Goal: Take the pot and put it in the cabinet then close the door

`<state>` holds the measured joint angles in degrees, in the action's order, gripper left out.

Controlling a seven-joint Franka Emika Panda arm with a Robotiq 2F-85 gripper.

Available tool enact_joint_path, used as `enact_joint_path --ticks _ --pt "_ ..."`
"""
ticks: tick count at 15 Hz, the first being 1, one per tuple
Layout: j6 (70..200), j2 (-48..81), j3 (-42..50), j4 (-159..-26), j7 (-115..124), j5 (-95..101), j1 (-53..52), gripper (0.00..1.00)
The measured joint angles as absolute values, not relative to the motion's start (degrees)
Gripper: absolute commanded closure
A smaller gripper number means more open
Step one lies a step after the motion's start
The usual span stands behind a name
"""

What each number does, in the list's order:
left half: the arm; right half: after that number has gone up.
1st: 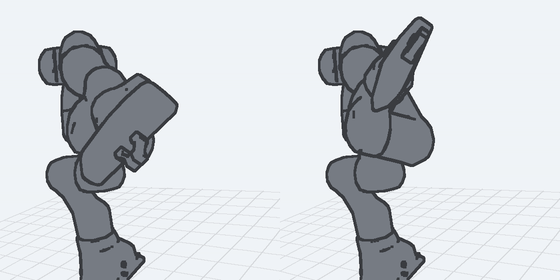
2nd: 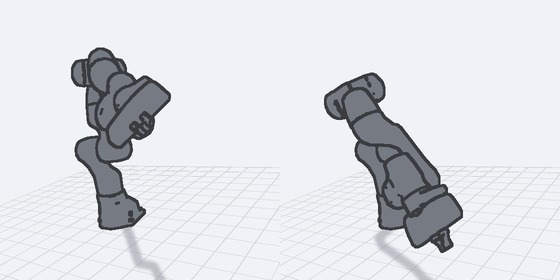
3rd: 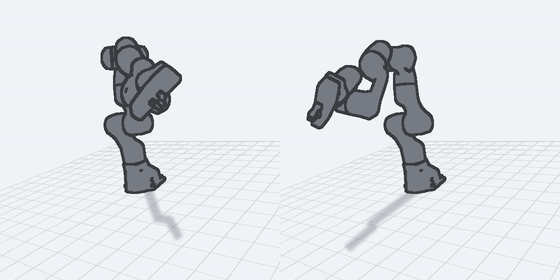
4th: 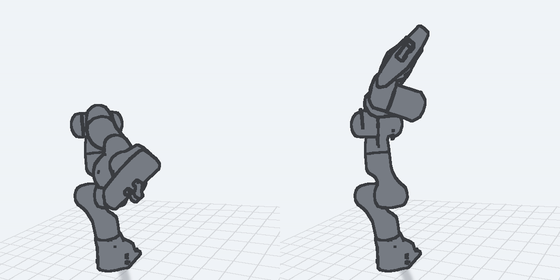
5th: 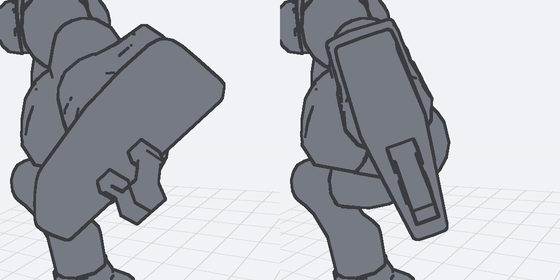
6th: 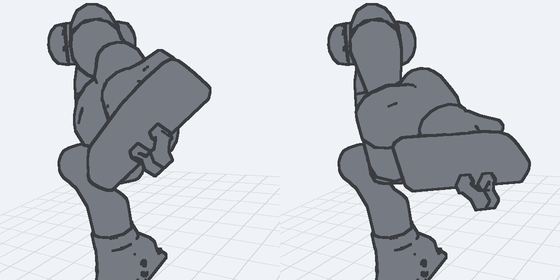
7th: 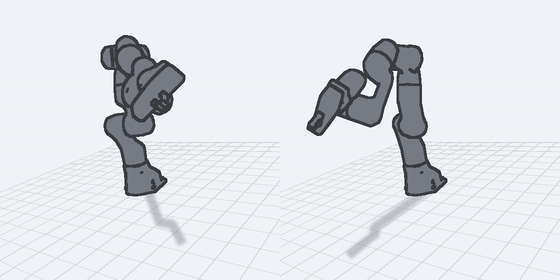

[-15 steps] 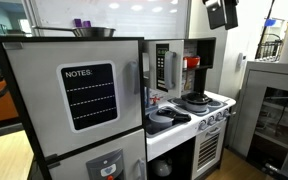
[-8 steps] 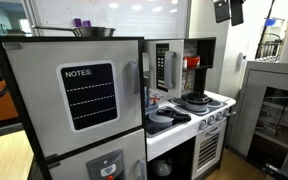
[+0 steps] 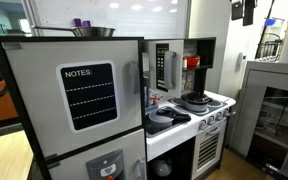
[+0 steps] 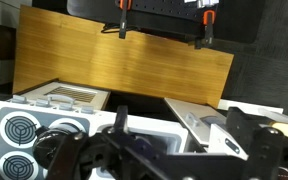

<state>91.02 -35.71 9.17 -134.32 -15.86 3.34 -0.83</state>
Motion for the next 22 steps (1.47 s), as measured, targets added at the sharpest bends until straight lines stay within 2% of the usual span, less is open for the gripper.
enact_joint_path --ticks 8,13,22 --pt "107.6 -28.1 18.4 -141.2 -37.8 4.2 -0.7 0.00" --pt "117.8 -22.0 20.4 -143.7 -47.4 3.0 -0.3 0.00" --pt "118.0 -21.6 19.5 -143.7 -47.7 2.9 0.4 0.00"
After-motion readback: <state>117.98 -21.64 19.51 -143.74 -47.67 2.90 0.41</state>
